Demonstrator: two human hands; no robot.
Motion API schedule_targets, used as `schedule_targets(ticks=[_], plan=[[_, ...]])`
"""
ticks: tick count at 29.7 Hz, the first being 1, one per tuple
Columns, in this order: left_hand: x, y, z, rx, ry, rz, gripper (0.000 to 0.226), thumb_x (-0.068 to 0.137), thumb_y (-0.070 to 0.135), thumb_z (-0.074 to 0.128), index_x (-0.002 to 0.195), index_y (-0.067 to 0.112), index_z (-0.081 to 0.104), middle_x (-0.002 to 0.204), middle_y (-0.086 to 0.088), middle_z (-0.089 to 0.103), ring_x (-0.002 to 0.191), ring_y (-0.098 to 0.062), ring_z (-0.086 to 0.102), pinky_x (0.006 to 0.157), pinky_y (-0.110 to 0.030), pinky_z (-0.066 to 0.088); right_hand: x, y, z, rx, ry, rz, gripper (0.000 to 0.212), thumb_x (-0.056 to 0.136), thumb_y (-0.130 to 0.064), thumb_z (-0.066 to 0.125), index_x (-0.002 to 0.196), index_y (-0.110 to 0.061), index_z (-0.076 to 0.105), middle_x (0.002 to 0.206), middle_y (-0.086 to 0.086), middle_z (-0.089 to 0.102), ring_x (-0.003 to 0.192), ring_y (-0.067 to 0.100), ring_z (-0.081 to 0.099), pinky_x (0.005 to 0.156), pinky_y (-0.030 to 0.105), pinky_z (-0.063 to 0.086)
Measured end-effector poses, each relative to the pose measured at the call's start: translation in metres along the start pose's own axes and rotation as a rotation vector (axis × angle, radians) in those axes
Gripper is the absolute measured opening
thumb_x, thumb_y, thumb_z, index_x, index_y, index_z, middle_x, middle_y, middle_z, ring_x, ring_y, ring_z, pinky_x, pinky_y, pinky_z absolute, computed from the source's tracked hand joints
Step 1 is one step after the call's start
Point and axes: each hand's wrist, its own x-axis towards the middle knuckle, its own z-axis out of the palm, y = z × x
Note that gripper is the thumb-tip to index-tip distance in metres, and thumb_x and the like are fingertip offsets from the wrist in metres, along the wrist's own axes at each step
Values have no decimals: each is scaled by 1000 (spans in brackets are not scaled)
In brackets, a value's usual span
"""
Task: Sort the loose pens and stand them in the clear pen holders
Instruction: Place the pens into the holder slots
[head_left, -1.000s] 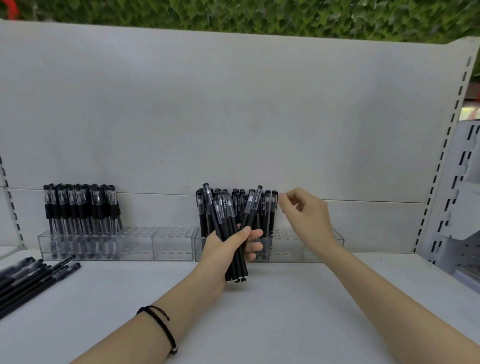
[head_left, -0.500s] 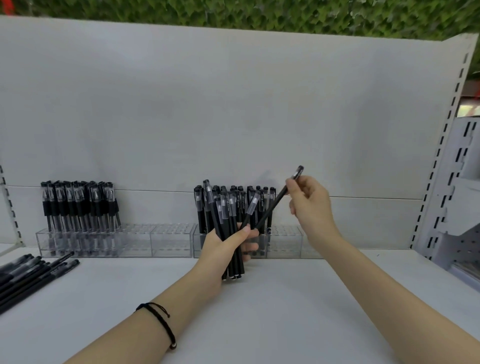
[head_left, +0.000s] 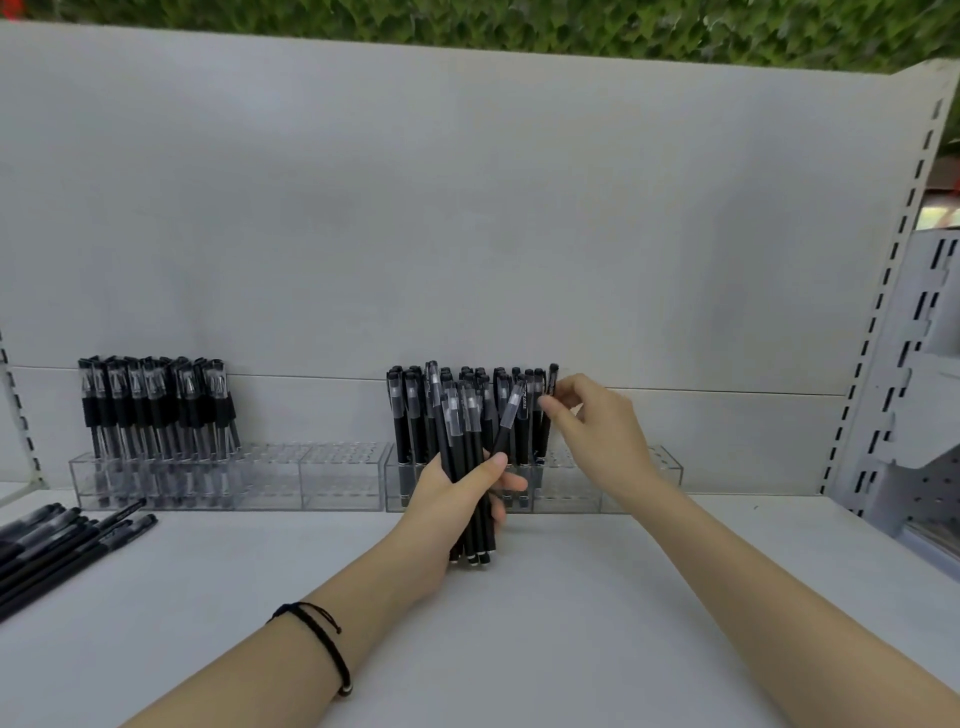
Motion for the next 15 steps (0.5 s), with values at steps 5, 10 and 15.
schedule_targets(ticks=[5, 10, 15], plan=[[0, 1, -1, -122, 7, -47, 14, 93, 18, 63, 102, 8, 60, 89, -8, 75, 61, -14, 63, 55, -26, 51, -2, -1, 2, -22, -37, 59, 26, 92, -38, 60, 106, -18, 67, 90, -9, 64, 88, 14, 60, 80, 35, 49], [-1, 2, 0, -182, 24, -58, 18, 93, 18, 63, 101, 3, 63, 90, -11, 76, 64, -16, 66, 59, -27, 56, -8, -7, -4, -17, 92, 84, 26, 87, -50, 58, 88, -24, 57, 78, -10, 61, 71, 7, 55, 65, 32, 45], [-4, 4, 1, -165, -18, -58, 24, 93, 19, 62, 107, 0, 63, 94, -15, 75, 68, -18, 68, 62, -27, 57, -16, -20, -2, 196, -38, -101, 22, 88, -40, 63, 76, -22, 64, 69, -13, 60, 56, -2, 48, 58, 17, 34]])
